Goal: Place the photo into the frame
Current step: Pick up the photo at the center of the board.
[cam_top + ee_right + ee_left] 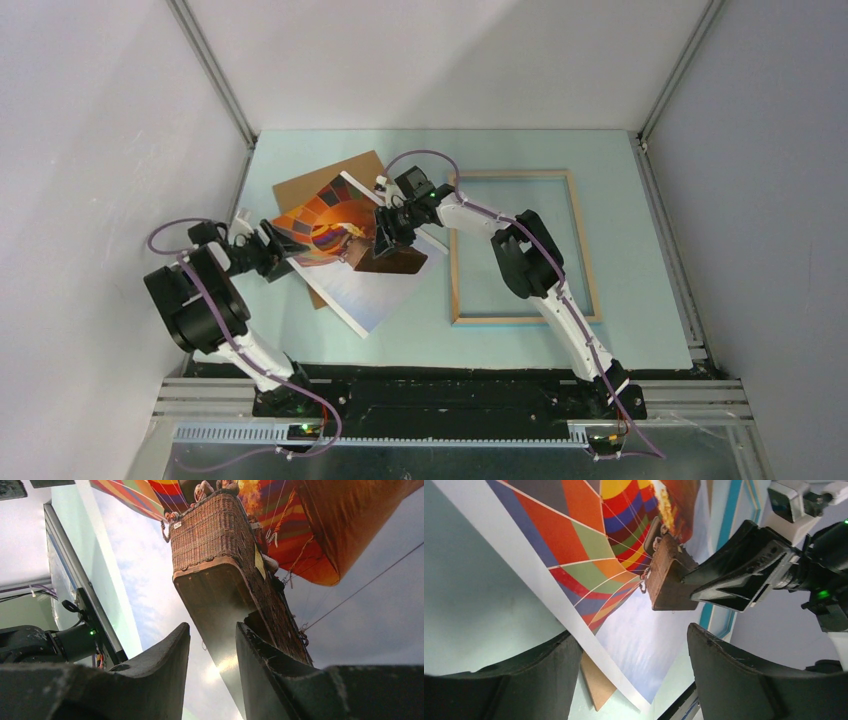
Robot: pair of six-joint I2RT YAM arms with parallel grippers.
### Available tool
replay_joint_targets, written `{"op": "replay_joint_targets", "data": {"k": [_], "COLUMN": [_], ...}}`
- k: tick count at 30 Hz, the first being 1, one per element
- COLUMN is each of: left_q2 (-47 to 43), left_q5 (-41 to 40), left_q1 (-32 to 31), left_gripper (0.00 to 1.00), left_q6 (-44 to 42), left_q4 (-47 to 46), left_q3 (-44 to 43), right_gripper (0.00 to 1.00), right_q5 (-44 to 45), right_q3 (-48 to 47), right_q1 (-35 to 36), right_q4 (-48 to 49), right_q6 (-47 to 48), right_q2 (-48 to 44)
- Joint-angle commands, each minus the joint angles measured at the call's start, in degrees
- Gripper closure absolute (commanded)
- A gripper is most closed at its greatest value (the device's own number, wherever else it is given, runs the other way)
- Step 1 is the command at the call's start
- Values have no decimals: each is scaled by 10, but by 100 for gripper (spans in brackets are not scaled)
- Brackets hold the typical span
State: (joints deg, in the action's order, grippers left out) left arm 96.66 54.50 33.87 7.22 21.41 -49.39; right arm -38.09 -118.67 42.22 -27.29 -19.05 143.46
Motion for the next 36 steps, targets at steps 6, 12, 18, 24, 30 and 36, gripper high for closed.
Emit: {"op": "replay_joint_targets", "data": {"k": [6,12,18,24,30,36], "left_q2": [-21,-19,-17,-25,-50,-95], "left_q5": [6,-60,-96,-108,-96,-52], "left_q1": [-37,-74,-88,-88,-89,-89], "left_gripper": [22,30,54,78,100,100], "left_q6": [14,47,73,72,58,24], "left_q4": [-34,-67,-86,-87,-84,-47], "left_q3": [-15,-13,-17,-25,-41,-64], "right_gripper": [56,56,53,42,19,3], "right_q5": [14,14,12,20,47,75], "right_q3": [-8,-7,-7,-5,20,53], "right_q1": [7,7,1,-4,-10,-32], "right_q4": [-20,-22,-23,-29,-32,-28], "right_q6": [11,13,14,25,56,80], "right_q2": [23,20,10,-27,-103,-191]}}
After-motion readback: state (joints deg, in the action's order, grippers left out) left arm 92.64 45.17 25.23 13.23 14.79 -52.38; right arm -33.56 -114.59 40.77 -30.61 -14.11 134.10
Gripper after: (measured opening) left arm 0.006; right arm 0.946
